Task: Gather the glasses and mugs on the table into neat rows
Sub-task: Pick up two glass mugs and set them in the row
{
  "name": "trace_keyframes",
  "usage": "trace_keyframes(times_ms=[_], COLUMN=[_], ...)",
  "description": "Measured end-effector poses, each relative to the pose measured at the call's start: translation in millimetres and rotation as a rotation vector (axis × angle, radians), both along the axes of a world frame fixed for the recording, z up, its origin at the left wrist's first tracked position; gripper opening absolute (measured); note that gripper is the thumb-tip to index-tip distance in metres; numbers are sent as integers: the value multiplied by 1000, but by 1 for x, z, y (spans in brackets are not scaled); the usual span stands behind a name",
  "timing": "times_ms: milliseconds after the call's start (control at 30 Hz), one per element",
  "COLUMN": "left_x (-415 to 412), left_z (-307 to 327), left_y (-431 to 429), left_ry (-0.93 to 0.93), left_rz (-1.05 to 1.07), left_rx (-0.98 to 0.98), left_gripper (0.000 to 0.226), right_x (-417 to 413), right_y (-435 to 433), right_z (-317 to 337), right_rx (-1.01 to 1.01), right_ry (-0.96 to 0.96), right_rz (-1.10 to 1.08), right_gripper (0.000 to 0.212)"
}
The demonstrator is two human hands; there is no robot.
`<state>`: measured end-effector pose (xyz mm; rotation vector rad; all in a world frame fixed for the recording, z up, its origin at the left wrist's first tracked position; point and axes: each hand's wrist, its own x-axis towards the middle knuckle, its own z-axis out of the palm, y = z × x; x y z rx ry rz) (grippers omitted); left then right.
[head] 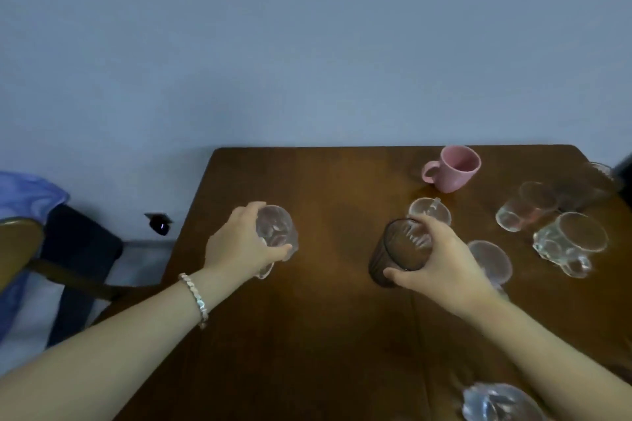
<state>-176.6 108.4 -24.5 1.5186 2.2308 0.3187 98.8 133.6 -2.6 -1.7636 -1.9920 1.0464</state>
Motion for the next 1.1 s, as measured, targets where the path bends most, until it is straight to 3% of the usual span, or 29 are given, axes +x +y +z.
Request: trace_keyframes(times_ms=[167,367,533,900,1100], left_x=[-97,-162,-199,-217,-213], left_z=[-12,-53,-84,-111,-104], left_y=[65,135,185,219,215], left_ry=[63,-61,-124,-63,7], left_rz=[84,143,159,103,80], left_rx=[33,53,92,169,82], left_gripper=[84,87,74,84,93], right_x=[-102,-185,-244,-341,-341], right_y=[39,87,136,233,220], right_z=[-24,-55,-74,-110,-110], right_rx=[-29,-74,-57,46,-55], right_ry=[-12,-65,-81,-70,-89], right_rz=[4,12,-2,-28,-23], right_gripper=[94,92,91,92,111])
